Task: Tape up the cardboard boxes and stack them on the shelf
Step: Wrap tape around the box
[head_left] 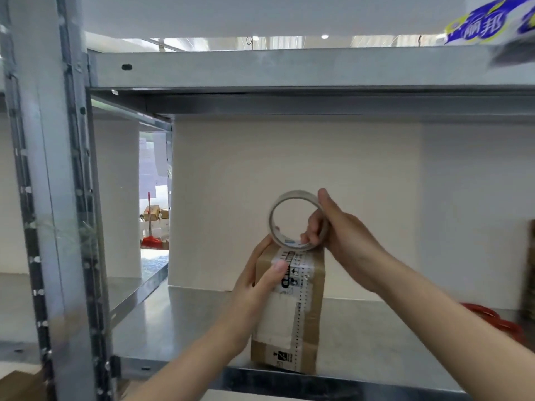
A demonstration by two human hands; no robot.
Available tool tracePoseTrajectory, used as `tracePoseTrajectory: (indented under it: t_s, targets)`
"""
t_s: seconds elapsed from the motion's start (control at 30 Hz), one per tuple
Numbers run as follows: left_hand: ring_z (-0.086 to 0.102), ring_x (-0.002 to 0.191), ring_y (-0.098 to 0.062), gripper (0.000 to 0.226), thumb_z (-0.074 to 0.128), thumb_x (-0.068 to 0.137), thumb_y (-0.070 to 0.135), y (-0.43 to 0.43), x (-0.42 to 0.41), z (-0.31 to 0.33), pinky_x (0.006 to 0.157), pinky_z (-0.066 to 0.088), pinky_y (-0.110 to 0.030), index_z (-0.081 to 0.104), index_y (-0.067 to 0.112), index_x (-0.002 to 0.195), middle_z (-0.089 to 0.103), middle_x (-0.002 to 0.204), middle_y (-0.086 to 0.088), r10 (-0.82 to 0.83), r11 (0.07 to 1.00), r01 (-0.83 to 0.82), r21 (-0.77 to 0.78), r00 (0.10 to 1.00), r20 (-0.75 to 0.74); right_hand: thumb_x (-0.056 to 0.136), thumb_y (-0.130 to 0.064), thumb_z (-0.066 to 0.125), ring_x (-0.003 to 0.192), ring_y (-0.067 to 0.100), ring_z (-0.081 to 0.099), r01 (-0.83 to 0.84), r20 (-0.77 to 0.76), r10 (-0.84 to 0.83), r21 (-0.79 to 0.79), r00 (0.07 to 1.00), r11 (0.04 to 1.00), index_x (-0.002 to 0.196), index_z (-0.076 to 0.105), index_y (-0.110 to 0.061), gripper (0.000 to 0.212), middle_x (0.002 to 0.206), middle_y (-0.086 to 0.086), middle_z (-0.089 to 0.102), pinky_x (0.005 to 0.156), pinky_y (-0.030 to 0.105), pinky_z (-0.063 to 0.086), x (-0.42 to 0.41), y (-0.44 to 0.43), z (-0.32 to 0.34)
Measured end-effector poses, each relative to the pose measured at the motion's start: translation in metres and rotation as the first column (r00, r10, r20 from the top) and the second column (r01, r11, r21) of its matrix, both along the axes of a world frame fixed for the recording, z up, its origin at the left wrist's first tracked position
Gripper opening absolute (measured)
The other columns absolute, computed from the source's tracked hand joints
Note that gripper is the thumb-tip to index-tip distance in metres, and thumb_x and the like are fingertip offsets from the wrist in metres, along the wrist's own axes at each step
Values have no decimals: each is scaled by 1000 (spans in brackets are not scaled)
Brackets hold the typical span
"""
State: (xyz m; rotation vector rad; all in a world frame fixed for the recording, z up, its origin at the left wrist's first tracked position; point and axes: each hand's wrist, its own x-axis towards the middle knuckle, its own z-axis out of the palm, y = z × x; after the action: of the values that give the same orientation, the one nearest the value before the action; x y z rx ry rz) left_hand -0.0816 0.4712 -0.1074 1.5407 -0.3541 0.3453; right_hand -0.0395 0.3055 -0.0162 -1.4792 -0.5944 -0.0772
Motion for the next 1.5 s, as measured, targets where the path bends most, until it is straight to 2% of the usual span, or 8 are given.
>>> tracePoseTrajectory:
  t_s: [0.27, 0.47, 0.7, 0.83, 1.03, 1.13, 1.33, 1.5]
  targets:
    - [56, 129, -8, 75, 67, 71, 74, 8, 0, -10, 109, 44, -39, 49, 49, 140, 59, 139, 16, 30, 999, -33, 26, 993, 115, 93, -43, 63, 50, 17, 33, 76, 23, -75, -52, 997, 996, 61, 40, -18, 46, 53, 1, 30, 65, 32, 36, -2, -17, 28]
    - [59, 123, 0, 64, 61, 81, 57, 7, -1, -10, 92, 48, -12, 48, 43, 141, 63, 131, 21, -7, 999, 1, 32, 981, 192, 88, -36, 70, 50, 14, 29, 288, 72, -281, -352, 957, 890, 72, 48, -10, 38, 57, 1, 32, 59, 29, 29, -19, -73, 24]
    - [64, 114, -4, 69, 57, 74, 74, 11, -3, -4, 91, 54, -23, 48, 39, 133, 67, 120, 15, -24, 982, 0, 190, 992, 121, 80, -37, 76, 51, 15, 23, 301, 112, -287, -542, 951, 785, 58, 39, -9, 51, 57, 3, 24, 53, 31, 16, -20, -54, -29]
    - [24, 141, 7, 48, 47, 85, 70, 31, -7, 42, 113, 29, -26, 58, 46, 126, 34, 143, 26, -6, 677, -316, 664, 901, 434, 78, -34, 77, 57, 17, 18, 287, 130, -258, -539, 957, 792, 62, 34, -2, 56, 62, 4, 18, 57, 34, 12, -14, -52, -24]
    - [9, 153, -9, 102, 58, 76, 81, -15, 10, 108, 124, 14, -34, 15, 39, 158, 16, 165, 16, -88, 98, 64, 993, 995, -55, 83, -38, 74, 43, 9, 27, 243, 118, -214, -579, 970, 779, 56, 39, -13, 51, 52, -3, 29, 42, 18, 22, -8, -54, -21]
    - [48, 127, -7, 91, 71, 68, 78, -23, 19, 107, 108, 43, -33, 39, 40, 145, 50, 140, 18, -94, 243, 53, 969, 995, -31, 88, -50, 66, 50, 8, 41, 151, 50, -148, -541, 988, 827, 59, 55, -18, 45, 53, -6, 46, 59, 21, 35, -8, -68, -12]
    - [57, 115, 7, 62, 70, 67, 69, 14, 13, 61, 97, 47, -22, 58, 48, 124, 62, 123, 26, 41, 836, -151, 528, 976, 213, 82, -60, 58, 98, 8, 62, 90, 68, -74, -286, 995, 954, 81, 69, -14, 48, 85, -12, 69, 109, 35, 37, 0, -73, -2]
    - [65, 117, -15, 68, 71, 64, 71, 25, 11, -9, 97, 55, -43, 55, 53, 128, 64, 132, 10, 81, 981, -82, 176, 997, 13, 93, -59, 53, 107, 1, 60, -4, -36, -9, -332, 999, 943, 71, 68, -21, 46, 88, -15, 72, 86, 21, 32, 6, -21, -10]
